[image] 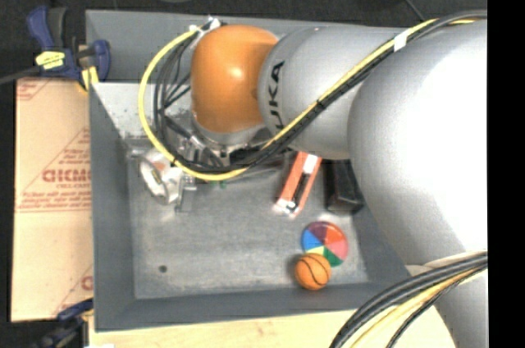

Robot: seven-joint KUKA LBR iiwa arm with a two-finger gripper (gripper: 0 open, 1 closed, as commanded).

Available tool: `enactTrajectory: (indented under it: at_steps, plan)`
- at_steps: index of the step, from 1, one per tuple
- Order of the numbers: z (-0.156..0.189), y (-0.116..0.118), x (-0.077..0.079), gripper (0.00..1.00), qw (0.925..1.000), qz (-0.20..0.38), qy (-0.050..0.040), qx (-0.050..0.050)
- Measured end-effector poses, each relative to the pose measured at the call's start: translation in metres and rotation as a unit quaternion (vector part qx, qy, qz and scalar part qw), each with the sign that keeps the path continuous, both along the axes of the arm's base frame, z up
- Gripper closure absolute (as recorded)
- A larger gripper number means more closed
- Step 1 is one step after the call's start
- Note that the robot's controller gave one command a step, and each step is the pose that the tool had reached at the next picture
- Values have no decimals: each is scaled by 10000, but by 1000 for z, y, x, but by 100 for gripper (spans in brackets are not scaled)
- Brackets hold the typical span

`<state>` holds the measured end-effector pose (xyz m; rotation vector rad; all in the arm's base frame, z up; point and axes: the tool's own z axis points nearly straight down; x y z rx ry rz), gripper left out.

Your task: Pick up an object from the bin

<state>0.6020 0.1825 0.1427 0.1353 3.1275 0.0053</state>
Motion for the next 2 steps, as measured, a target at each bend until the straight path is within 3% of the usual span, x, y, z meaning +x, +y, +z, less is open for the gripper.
enactTrajectory:
  at_steps: [1,2]
  plan:
    - [-26,15,21,0,9996,-216,-171,43]
    - [-26,28,24,0,9954,-956,-79,25]
